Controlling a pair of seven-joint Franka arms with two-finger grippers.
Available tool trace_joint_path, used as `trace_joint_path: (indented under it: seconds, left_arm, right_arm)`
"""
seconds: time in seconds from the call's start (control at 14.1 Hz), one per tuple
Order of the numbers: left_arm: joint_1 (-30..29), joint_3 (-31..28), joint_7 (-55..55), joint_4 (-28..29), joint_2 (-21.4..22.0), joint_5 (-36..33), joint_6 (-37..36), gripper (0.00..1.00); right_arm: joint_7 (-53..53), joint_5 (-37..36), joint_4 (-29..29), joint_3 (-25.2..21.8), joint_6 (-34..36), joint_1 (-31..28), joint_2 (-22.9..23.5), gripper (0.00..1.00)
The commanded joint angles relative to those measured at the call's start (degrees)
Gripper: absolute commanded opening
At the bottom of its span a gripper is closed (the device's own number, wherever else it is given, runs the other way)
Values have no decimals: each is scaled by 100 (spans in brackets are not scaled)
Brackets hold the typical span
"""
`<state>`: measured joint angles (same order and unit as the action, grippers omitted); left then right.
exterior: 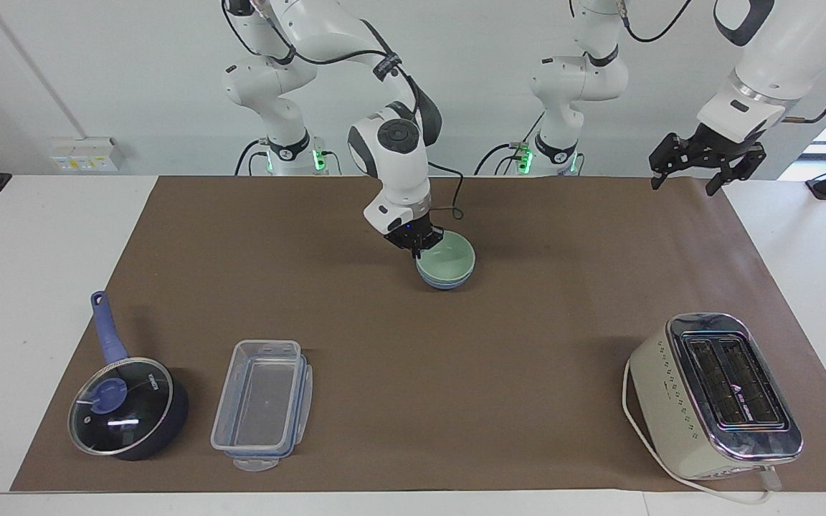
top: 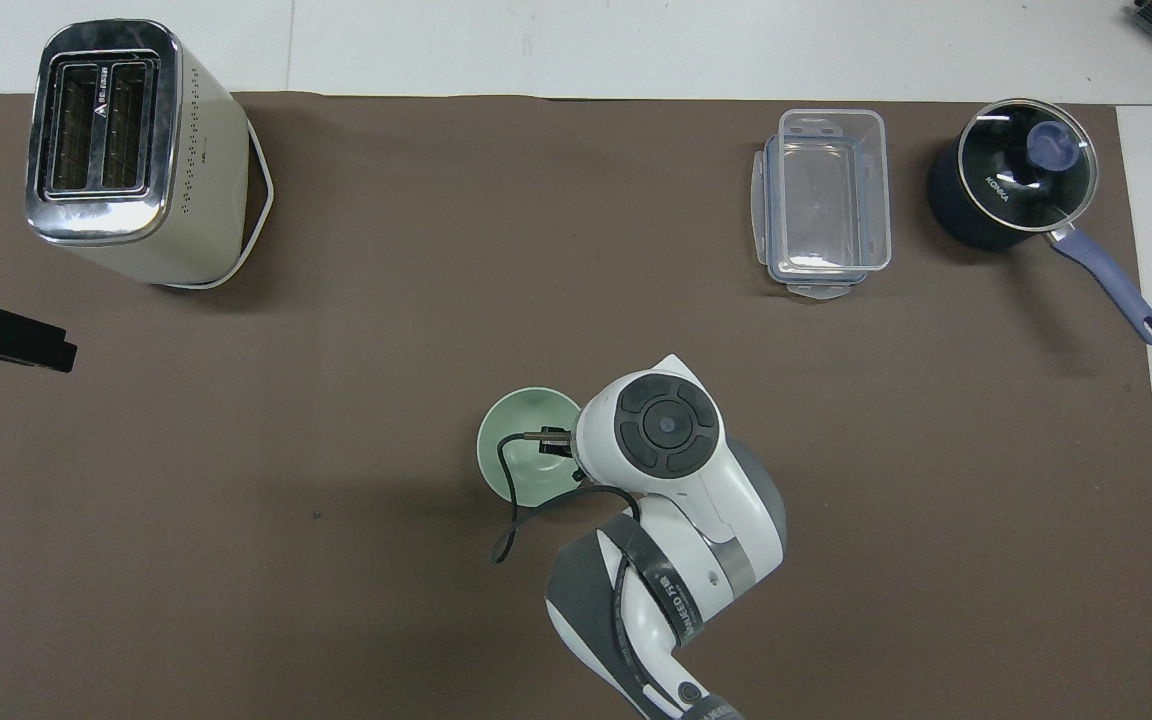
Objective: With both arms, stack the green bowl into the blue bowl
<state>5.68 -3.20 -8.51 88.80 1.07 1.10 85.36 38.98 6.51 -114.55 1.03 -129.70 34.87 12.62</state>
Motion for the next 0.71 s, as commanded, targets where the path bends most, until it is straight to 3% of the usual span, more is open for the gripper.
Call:
trace_joint_path:
  seconds: [0.0,0.07,0.14,0.5,0.64]
  left_arm:
    - [-32,12,-72,-65,8,-31,-108,100]
    - [-32,12,-81,-56,8,-31,-108,100]
    - [-32,12,-81,-56,8,-31,-108,100]
    - [-32,12,-98,-74,-1,30,-99,100]
    - [-32,12,-168,-82,-1,22,-117,100]
  right_arm:
    - [57,149,-50,2,-117,2,-23,63]
    - [75,149,-24,2,-108,11,-23,92]
    - [66,140,20,-6,-82,2,-49,100]
    - [-196,-70,108,-68,58,-664,-628,100]
    - [-495,-202,405,-59,662,-1094,-805,100]
